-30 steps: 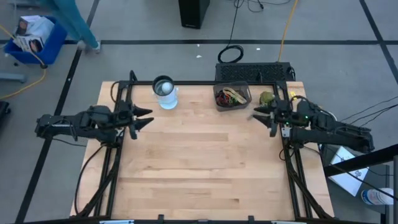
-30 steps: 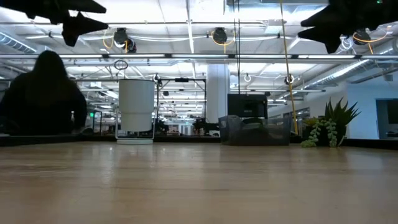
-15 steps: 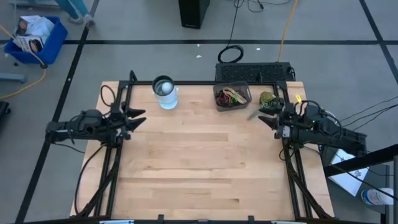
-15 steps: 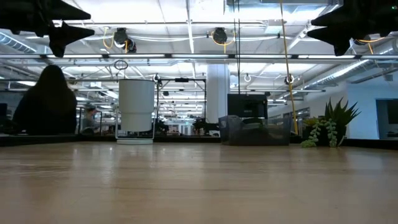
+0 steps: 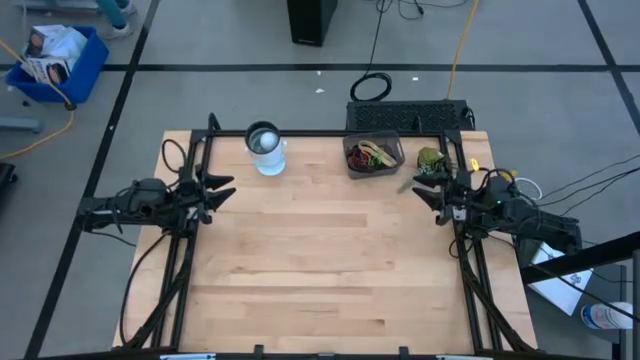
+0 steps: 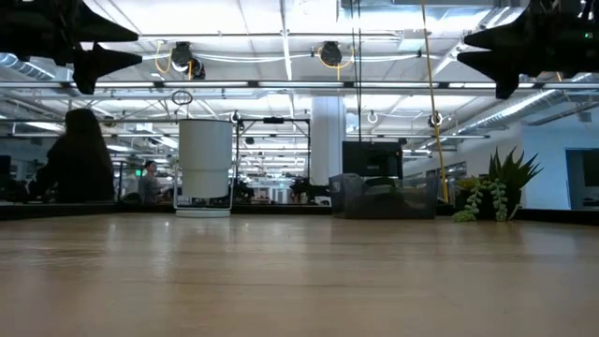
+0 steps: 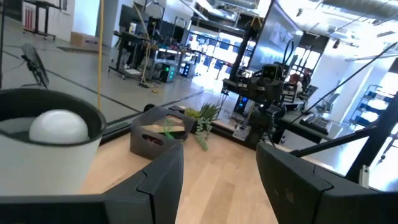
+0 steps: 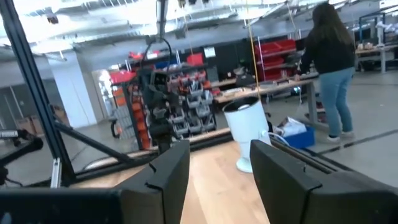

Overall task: Pick and place rubber bands into bin
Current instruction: Return to Home Position

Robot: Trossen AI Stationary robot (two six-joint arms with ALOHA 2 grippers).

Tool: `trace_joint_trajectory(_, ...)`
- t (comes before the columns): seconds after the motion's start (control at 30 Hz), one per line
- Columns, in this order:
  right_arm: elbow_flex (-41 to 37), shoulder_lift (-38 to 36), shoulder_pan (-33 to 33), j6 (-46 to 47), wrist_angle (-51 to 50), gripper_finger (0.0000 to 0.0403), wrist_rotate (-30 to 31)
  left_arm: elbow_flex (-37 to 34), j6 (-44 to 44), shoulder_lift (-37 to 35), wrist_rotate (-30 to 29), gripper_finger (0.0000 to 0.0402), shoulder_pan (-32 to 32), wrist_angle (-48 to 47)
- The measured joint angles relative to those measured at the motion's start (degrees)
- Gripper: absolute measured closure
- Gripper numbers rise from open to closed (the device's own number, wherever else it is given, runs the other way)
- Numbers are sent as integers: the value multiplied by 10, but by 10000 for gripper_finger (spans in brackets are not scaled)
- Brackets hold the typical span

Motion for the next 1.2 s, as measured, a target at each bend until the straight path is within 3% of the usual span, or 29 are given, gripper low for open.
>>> trace_joint_trajectory(0.4,-116,0,0,36,184,237,-1,-116,-33,0,-10,192,0,89)
trace_joint_trajectory(0.77,-117,0,0,36,133,236,-1,-129,32,4,-10,192,0,107)
trace_joint_trajectory(1.2,-118,0,0,30,46,237,0,-129,28,4,-10,192,0,108)
